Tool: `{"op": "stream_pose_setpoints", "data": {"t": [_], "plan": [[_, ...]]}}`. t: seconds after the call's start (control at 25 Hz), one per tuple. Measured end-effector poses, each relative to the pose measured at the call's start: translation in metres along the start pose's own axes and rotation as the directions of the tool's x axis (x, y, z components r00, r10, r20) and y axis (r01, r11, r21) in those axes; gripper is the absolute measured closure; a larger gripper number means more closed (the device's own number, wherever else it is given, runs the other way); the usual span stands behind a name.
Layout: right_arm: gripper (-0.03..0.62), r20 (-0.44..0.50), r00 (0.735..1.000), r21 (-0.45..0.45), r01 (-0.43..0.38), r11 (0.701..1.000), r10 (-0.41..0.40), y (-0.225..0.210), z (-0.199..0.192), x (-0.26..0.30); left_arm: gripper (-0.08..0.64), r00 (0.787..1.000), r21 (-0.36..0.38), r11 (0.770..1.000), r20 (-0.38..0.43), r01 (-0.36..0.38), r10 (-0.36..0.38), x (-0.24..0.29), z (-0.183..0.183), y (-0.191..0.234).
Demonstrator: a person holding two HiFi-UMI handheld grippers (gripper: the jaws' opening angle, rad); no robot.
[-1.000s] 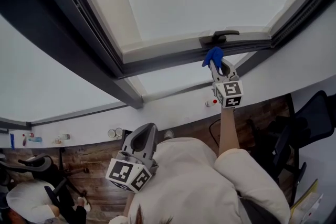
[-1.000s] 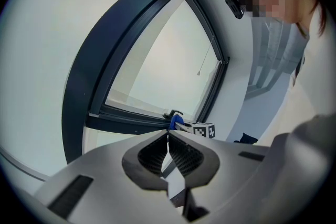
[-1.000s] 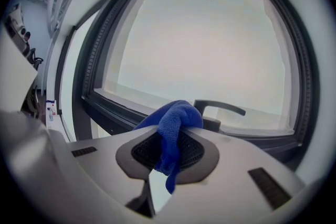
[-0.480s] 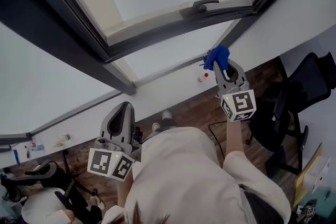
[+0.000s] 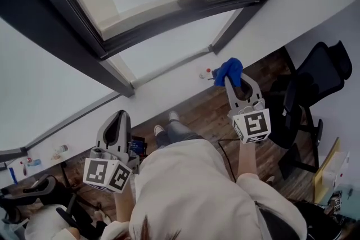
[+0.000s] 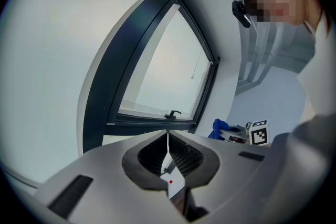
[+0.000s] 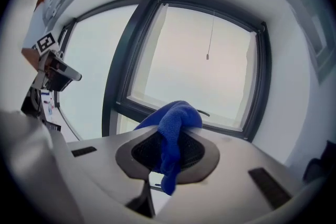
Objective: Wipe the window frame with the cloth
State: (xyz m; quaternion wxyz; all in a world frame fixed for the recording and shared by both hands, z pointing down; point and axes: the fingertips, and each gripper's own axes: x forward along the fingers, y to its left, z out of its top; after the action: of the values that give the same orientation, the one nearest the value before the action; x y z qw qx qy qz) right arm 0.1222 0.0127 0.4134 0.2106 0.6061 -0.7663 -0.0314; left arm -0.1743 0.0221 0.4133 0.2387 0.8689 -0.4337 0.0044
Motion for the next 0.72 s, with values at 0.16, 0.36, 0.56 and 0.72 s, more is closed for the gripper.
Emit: {"op": "stream_pose_setpoints", "data": {"t": [0.16,0.36,0.56,0.72], "plan": [[0.535,0.0,1.0,-0.045,0.006,0.999,-0.006,0.003,0.008,0.002,0.549,1.0,-0.015,1.0,-0.012,0.009,-0.009,0.0,-0.006,-0.005],[0.535,-0.009,0.999,-0.04,-0.036,0.999,0.036,-0.014,0.003,0.017,0.549,0.999,-0.028,1.0,-0.039,-0.003,0.002,0.026,-0.013,-0.009],[0.535,-0.033,0.997,-0.008,-0.076,0.997,0.076,-0.071,-0.023,0.034,0.549,0.999,-0.029,0.999,-0.051,-0.019,0.017,0.085,-0.015,-0.035],[0.535,-0.017,0.994,0.011,-0.107,0.994,0.107,-0.139,-0.038,0.056,0.549,0.998,-0.021,0.998,-0.003,-0.055,0.055,0.147,-0.005,-0.068]]}}
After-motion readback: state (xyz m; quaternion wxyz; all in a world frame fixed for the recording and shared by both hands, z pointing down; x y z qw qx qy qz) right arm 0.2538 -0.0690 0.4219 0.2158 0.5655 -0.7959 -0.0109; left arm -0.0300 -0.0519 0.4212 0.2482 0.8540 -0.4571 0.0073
